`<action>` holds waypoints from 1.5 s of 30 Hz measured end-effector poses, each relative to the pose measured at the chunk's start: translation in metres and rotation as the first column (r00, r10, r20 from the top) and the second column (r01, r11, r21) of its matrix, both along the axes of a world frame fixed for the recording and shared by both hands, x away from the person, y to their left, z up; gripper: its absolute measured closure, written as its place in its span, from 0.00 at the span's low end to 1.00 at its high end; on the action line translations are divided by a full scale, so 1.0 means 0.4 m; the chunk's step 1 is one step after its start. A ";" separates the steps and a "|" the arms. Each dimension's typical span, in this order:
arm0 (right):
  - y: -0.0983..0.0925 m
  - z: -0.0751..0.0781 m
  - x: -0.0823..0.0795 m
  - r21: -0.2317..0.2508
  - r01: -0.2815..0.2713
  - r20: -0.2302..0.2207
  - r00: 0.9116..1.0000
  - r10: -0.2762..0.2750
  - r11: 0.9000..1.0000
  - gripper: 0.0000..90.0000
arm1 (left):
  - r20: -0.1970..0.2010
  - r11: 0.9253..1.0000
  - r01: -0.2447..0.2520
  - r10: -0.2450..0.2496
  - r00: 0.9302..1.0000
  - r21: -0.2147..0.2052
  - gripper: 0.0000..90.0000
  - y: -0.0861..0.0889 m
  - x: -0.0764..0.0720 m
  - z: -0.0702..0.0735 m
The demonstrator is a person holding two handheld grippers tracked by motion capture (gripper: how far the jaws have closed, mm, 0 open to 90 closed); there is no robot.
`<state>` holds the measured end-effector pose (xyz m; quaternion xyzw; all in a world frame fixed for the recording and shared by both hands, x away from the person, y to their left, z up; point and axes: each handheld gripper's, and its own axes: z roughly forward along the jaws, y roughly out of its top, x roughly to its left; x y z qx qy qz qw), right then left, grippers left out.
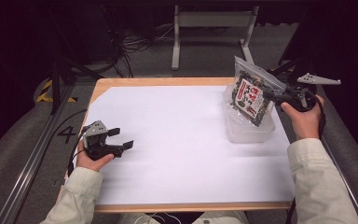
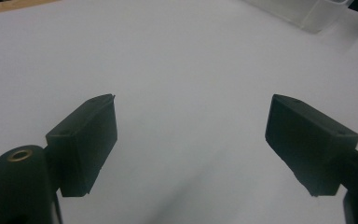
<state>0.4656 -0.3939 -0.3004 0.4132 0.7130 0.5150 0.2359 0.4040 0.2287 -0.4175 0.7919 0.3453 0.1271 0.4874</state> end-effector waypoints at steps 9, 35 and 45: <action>0.013 0.082 -0.046 0.000 -0.026 0.092 0.995 0.026 1.000 0.39 | -0.006 1.000 0.007 -0.007 1.000 -0.014 0.19 -0.001 -0.006 0.003; 0.194 0.114 -0.201 0.017 -0.306 0.173 0.938 0.299 0.952 0.24 | 0.033 0.996 -0.001 0.004 0.999 -0.088 0.20 0.017 -0.048 0.005; 0.242 0.017 -0.237 -0.013 -0.353 0.157 0.923 0.350 0.936 0.22 | 0.073 0.997 0.024 -0.019 0.997 -0.072 0.19 0.017 -0.085 0.011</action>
